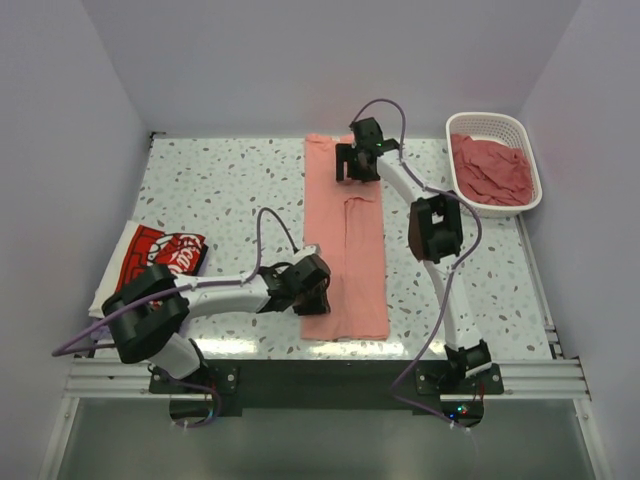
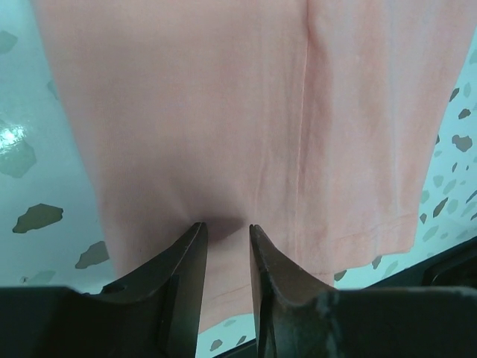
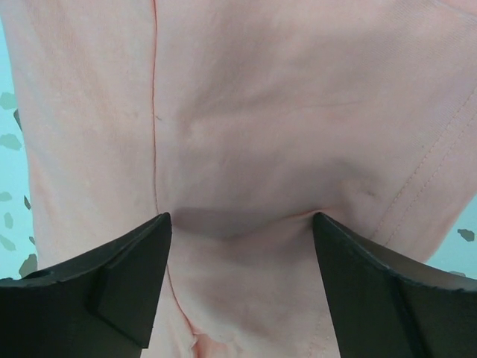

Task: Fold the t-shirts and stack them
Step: Fold the tshirt

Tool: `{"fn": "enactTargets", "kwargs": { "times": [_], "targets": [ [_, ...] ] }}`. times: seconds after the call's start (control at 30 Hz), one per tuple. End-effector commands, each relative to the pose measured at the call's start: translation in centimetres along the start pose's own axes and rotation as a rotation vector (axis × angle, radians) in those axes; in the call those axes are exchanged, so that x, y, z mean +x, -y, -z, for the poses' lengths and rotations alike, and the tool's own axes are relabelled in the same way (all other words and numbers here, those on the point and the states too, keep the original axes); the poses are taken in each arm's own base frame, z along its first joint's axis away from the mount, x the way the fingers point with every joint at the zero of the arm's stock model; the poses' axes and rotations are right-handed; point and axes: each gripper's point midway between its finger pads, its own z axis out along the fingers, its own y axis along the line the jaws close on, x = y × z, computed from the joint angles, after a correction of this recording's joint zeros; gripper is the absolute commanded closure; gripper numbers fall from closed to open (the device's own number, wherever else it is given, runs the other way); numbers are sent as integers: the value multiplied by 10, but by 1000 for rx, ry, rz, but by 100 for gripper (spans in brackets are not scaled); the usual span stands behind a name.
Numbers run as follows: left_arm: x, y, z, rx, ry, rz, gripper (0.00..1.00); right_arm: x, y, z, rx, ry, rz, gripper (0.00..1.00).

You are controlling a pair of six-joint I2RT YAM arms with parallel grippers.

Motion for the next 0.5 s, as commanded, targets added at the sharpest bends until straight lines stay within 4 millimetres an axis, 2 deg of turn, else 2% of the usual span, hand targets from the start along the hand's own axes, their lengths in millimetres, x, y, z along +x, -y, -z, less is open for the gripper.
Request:
{"fn": "enactTargets", "kwargs": {
  "times": [0.0, 0.07, 0.1, 0.13, 0.17, 0.2, 0.23, 0.27, 0.3, 0.33, 0.37, 0.4, 0.43, 0.47],
  "targets": [
    [-26, 32, 24, 91, 66, -29, 64, -44, 1, 62, 22, 90, 41, 18],
    [-33, 36, 33, 99, 81, -45, 61, -57, -4, 88, 9, 122, 38, 13],
    [-40, 42, 42, 122, 100, -44, 60, -72, -9, 123, -6, 162, 27, 13],
    [-42, 42, 46, 126, 102, -45, 59, -75, -14, 138, -28, 176, -10, 13],
    [-44, 42, 50, 131, 108, -45, 57, -59, -14, 144, -40, 137, -33, 13],
    [-45, 41, 57, 145, 119, -43, 57, -70, -21, 185, -73, 193, -93, 13],
    [-46, 38, 60, 143, 122, -38, 56, -63, -32, 206, -131, 190, -122, 13],
    [-43, 32, 61, 137, 117, -35, 56, -17, -26, 193, -126, 88, -156, 13],
    [-44, 32, 67, 151, 123, -32, 55, -13, -34, 203, -177, 121, -203, 13],
    [-43, 27, 69, 142, 119, -34, 55, -12, -38, 250, -224, 180, -228, 13],
    [-40, 23, 70, 133, 114, -43, 54, 40, -25, 236, -189, 83, -271, 13],
    [-40, 20, 74, 131, 116, -45, 54, 42, -31, 251, -242, 143, -316, 13],
    [-36, 16, 75, 121, 106, -51, 54, 59, -28, 260, -248, 142, -344, 13],
    [-34, 13, 76, 120, 102, -53, 54, 89, -25, 279, -260, 149, -351, 13]
  ]
}}
